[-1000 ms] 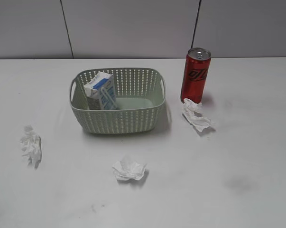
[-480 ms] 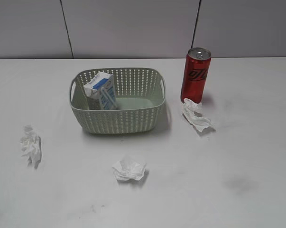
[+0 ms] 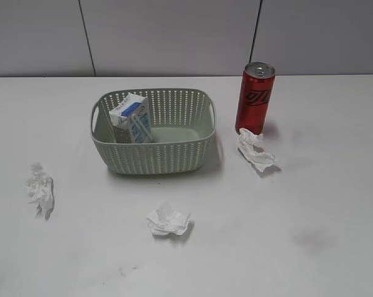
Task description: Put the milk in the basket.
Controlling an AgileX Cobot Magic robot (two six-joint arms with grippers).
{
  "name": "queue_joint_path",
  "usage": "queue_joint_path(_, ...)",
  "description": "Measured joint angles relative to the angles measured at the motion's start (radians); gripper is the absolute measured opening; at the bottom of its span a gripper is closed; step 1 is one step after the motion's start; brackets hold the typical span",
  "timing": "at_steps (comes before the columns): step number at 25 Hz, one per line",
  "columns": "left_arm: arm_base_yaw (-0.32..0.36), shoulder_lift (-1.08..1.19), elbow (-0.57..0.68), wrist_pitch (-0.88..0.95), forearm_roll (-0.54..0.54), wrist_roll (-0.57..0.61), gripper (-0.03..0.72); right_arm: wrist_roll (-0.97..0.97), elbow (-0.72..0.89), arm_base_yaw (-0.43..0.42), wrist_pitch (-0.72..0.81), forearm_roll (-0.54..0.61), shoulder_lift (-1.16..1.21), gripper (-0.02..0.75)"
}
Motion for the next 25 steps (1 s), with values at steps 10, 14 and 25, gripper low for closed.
queue_joint_path(10,0.041,-0.048,0.0,-0.001,-0.001,0.001,0.587,-0.002,0.0,0.0,0.0,0.0,0.0,0.589)
queue_joint_path(14,0.11,-0.098,0.001,-0.001,-0.001,0.001,0.587,-0.002,0.0,0.0,0.0,0.0,0.0,0.589)
queue_joint_path(25,0.139,-0.143,0.001,0.001,-0.002,0.001,0.586,-0.001,0.0,0.0,0.0,0.0,0.0,0.589)
